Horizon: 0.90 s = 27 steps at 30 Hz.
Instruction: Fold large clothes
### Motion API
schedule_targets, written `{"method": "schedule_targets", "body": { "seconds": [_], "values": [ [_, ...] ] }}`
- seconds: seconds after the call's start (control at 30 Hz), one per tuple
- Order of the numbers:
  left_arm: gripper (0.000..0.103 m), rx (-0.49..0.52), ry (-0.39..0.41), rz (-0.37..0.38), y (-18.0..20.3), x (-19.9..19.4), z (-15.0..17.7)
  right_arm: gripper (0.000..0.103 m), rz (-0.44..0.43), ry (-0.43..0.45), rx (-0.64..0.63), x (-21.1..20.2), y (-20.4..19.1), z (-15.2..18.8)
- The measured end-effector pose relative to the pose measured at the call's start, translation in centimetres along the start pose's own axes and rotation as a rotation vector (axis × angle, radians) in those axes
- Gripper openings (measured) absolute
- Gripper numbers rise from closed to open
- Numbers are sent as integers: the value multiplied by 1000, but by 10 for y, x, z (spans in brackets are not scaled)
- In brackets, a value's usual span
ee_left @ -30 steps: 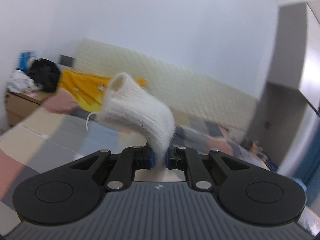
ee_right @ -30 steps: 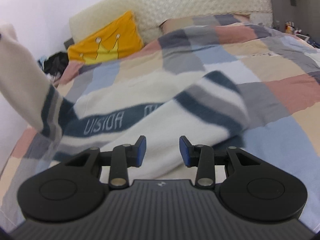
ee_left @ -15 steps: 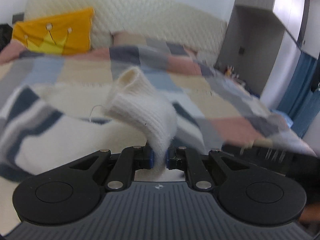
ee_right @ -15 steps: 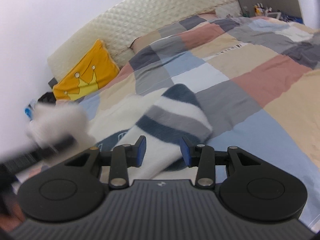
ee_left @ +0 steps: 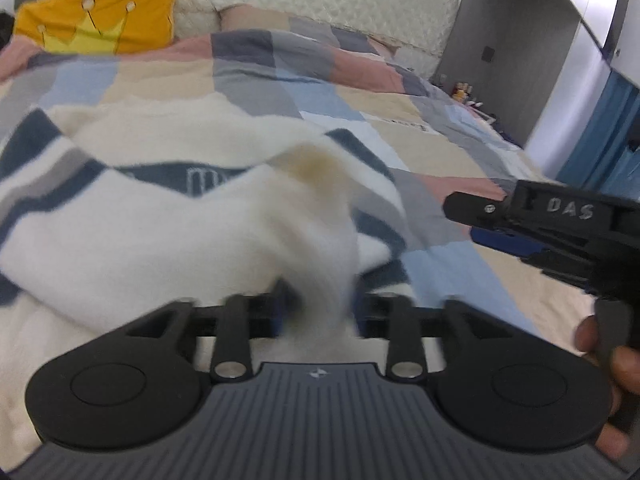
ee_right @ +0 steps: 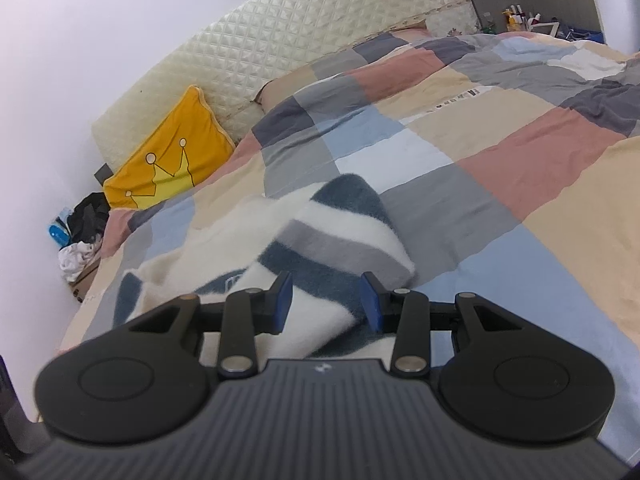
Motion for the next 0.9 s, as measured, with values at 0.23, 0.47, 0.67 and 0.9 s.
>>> {"method": "schedule_targets", "body": {
  "seconds": [0.23, 0.47, 0.67, 0.9],
  "values": [
    [52, 72, 11, 23, 14, -36, 6, 42, -19, 11, 41, -12, 7, -2],
    [53, -32, 52, 44, -6, -60, 24, 62, -105, -30, 80, -22, 1, 4],
    [53, -71, 81, 49, -25, -63, 36, 70, -141, -97, 42, -16, -17, 21],
    [52, -122, 67, 16, -62, -47, 28, 69, -86, -243, 123, 19, -3, 51]
  ]
}}
Point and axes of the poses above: each gripper's, at about its wrist camera, not at the fingertips, and x roughly the way its jaws point, y to its right, z to its underside, the point moved 8 cm from there along x, roughly the way its jaws point, and after that the axes turned 4 degrees about -x, right-handed, at the moved point
